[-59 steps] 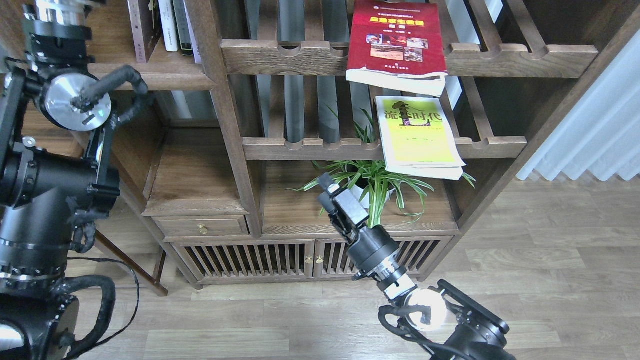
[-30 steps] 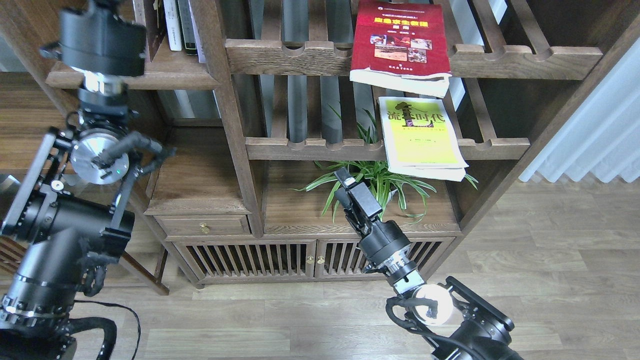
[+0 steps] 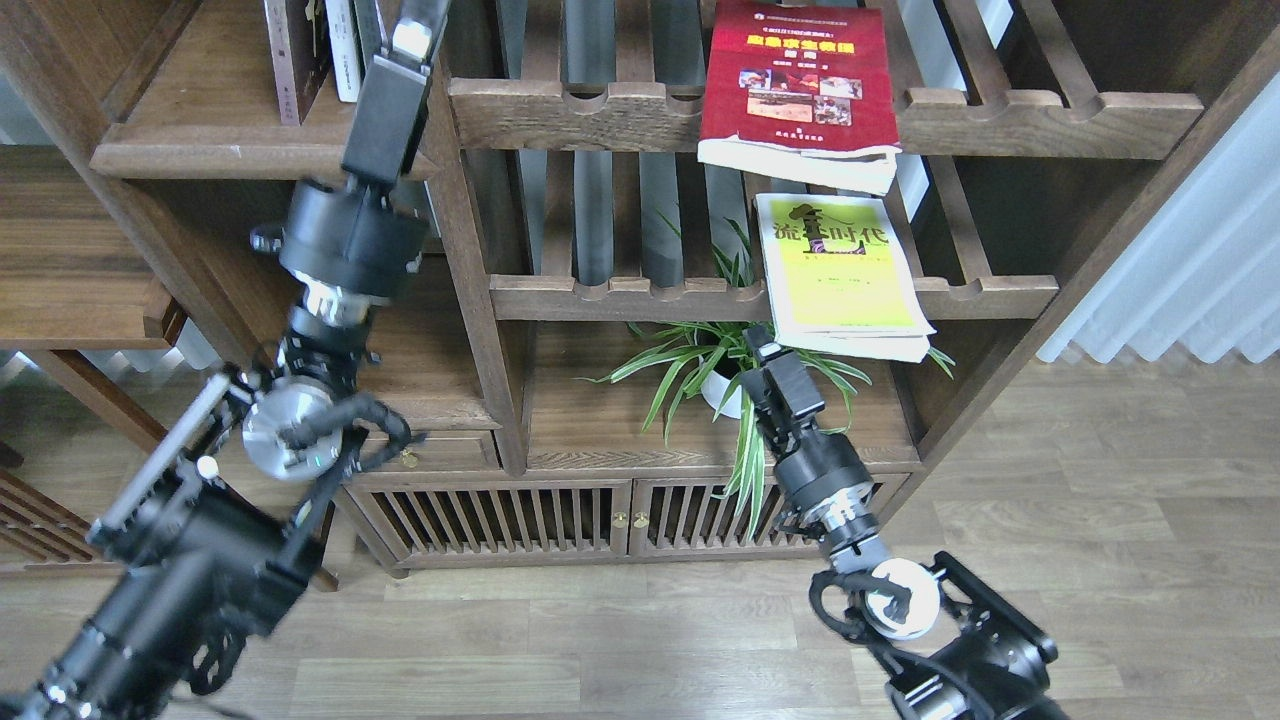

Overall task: Organize books on shelf
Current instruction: 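Withdraw the left gripper from the upper shelf and lower it, then move the right gripper to the yellow book's lower edge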

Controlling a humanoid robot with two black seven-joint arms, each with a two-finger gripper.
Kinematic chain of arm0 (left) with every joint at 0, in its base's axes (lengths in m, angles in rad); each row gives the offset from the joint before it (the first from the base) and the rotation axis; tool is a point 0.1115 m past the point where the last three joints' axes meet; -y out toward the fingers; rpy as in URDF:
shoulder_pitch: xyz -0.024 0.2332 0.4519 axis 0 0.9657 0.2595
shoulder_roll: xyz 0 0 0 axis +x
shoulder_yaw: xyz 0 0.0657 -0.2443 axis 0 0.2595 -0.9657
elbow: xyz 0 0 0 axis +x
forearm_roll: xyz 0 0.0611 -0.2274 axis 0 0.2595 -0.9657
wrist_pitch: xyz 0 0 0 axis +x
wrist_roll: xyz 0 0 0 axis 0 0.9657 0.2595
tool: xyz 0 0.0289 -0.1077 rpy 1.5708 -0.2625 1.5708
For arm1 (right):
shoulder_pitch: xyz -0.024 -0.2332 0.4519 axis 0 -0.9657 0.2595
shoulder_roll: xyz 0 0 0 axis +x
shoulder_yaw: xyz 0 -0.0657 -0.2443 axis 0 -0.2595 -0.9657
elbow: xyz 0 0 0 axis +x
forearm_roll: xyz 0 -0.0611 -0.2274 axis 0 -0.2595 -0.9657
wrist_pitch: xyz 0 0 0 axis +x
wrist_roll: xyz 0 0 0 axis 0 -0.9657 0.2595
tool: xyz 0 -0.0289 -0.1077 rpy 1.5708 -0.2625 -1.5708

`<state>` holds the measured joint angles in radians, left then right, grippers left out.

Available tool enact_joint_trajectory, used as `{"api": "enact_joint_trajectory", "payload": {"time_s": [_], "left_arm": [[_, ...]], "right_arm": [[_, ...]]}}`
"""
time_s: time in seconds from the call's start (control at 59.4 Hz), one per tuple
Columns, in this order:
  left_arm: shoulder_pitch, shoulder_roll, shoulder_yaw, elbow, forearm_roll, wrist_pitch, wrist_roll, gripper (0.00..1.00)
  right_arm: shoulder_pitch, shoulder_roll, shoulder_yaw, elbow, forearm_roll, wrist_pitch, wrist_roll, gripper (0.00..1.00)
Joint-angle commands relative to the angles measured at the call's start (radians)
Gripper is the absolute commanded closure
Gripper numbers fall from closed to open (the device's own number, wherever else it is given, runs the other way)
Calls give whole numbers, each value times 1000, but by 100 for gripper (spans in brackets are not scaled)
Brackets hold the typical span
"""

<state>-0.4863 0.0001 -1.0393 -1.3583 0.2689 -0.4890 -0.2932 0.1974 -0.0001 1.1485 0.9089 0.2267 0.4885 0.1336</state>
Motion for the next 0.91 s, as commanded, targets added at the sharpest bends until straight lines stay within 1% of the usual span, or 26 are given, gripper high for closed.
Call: {"api": "enact_joint_trajectory", "payload": {"time_s": [0.0, 0.118, 0.168, 0.185, 0.235, 0.252, 0.303, 0.32, 0.353, 0.421, 0.622, 0.774, 0.892], "left_arm": [[9, 0, 39, 13, -7, 0, 0, 11], [6, 0, 79, 31, -27, 0, 6, 11], [6, 0, 96, 31, -37, 0, 28, 11], [8, 0, 100, 33, -42, 0, 41, 11], [8, 0, 107, 31, -50, 0, 63, 11], [8, 0, 108, 33, -60, 0, 83, 11], [6, 0, 108, 33, -74, 0, 114, 11], [6, 0, 107, 34, -85, 0, 138, 11], [6, 0, 101, 39, -92, 0, 161, 11], [8, 0, 90, 41, -99, 0, 192, 11], [6, 0, 90, 41, -100, 0, 200, 12], [11, 58, 96, 41, -100, 0, 200, 12], [26, 64, 99, 41, -102, 0, 200, 12]], "right_arm": [[-6, 0, 30, -1, 29, 0, 1, 2], [-13, 0, 40, -2, 48, 0, 1, 2], [-15, 0, 49, -5, 52, 0, 1, 2], [-13, 0, 53, -10, 52, 0, 1, 2], [-12, 0, 56, -18, 54, 0, 1, 2], [-7, 0, 59, -27, 56, -5, 1, 2], [-3, 0, 59, -38, 59, -21, 1, 2], [2, 0, 60, -45, 60, -36, 1, 2], [5, 0, 62, -45, 60, -51, 3, 2], [4, 0, 69, -45, 60, -77, 1, 2], [4, 0, 74, -64, 62, -119, 3, 2], [10, 0, 76, -81, 68, -137, 1, 2], [33, 0, 74, -97, 83, -140, 1, 2]]}}
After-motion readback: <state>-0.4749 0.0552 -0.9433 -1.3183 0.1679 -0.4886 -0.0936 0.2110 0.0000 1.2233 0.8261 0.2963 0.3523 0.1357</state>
